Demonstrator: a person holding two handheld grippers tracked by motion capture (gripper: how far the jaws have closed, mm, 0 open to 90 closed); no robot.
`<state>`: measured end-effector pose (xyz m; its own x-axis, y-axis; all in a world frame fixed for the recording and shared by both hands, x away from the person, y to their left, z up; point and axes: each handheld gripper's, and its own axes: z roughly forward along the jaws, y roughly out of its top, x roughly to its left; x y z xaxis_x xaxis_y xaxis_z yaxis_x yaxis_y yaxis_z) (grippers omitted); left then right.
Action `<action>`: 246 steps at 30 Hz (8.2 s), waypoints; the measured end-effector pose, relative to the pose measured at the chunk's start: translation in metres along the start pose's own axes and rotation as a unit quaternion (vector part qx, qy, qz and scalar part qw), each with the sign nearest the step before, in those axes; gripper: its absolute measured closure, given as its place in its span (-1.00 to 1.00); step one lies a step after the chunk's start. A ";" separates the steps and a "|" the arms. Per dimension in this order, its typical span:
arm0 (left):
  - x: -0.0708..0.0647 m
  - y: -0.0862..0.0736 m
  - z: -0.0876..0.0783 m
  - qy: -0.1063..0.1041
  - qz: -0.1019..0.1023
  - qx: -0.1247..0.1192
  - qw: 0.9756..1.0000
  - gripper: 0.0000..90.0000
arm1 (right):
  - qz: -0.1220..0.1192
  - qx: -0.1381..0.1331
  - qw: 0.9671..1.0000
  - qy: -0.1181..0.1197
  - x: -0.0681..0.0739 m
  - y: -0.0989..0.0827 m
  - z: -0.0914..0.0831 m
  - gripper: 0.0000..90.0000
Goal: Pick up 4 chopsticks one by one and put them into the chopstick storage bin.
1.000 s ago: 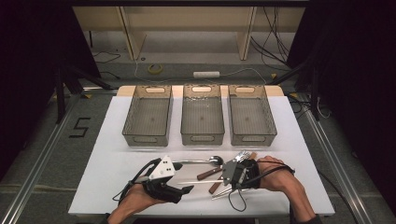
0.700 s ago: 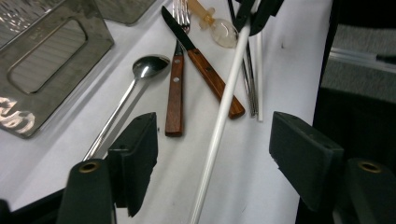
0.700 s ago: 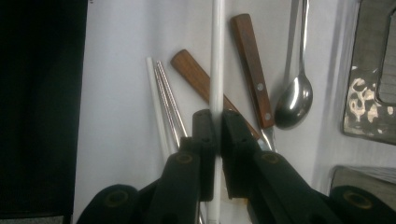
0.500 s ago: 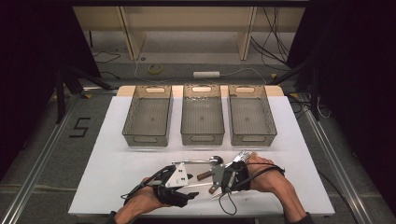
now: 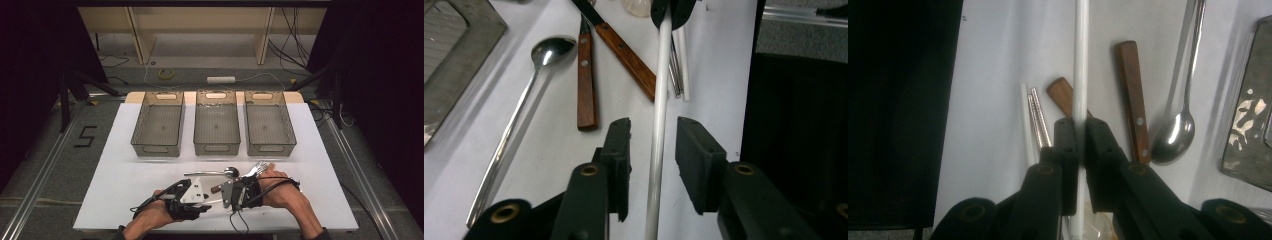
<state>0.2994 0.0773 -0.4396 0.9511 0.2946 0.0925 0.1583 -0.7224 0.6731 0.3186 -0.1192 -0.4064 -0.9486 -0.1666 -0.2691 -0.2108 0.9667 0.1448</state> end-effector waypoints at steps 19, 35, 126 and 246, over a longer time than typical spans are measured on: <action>-0.003 0.002 0.003 -0.030 0.022 0.015 0.999 0.89 | -0.014 -0.002 1.000 0.020 0.002 0.000 0.001 0.86; 0.022 -0.013 -0.012 0.026 -0.075 -0.017 0.997 0.89 | 0.206 -0.206 0.954 -0.064 -0.007 -0.056 -0.024 -0.09; 0.236 -0.064 -0.061 0.256 -0.389 -0.088 0.880 0.89 | 0.432 -0.383 0.812 -0.080 0.055 -0.117 -0.006 -0.32; 0.053 -0.055 -0.065 0.113 -0.251 -0.191 0.942 -0.63 | 0.220 0.032 0.972 0.073 0.000 -0.138 0.027 0.57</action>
<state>0.3239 0.1729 -0.4240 0.6942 0.6963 -0.1825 0.4251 -0.1920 0.8846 0.3543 -0.2475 -0.4520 -0.9682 0.2439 -0.0565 0.2327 0.9600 0.1555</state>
